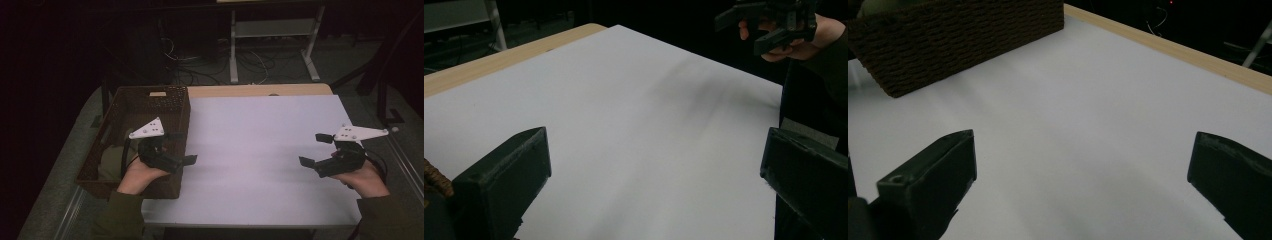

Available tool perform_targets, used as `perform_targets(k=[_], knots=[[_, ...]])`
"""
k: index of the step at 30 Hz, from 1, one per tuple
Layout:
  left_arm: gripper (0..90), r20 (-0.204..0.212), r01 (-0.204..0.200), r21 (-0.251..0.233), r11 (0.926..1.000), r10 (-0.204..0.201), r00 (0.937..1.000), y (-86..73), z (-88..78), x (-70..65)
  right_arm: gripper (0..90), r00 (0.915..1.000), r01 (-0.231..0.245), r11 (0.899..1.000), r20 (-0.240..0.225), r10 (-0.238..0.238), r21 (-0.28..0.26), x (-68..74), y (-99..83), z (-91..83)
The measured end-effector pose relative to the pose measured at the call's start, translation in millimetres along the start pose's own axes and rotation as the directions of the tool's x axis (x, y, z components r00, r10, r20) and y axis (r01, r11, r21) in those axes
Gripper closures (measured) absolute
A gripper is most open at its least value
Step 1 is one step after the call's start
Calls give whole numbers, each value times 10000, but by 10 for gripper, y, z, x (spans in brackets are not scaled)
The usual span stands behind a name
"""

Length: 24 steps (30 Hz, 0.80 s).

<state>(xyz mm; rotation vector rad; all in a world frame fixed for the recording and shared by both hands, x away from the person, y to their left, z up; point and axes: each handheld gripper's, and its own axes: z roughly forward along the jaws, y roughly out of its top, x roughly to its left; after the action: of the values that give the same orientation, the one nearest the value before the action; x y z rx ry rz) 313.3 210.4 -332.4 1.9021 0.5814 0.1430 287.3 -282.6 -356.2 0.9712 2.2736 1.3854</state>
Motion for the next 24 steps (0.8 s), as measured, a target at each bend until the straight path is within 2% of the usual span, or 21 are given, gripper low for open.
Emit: perform_targets(k=[16,24], knots=[[0,-202,-84,15,10000,85,9998,38,-82,50,0,9996,-8,10000,-288,6,-84,37,-13,24],[0,-517,7,-52,10000,-10,9987,66,-175,106,0,9989,-70,10000,-469,67,-53,35,-56,71]])
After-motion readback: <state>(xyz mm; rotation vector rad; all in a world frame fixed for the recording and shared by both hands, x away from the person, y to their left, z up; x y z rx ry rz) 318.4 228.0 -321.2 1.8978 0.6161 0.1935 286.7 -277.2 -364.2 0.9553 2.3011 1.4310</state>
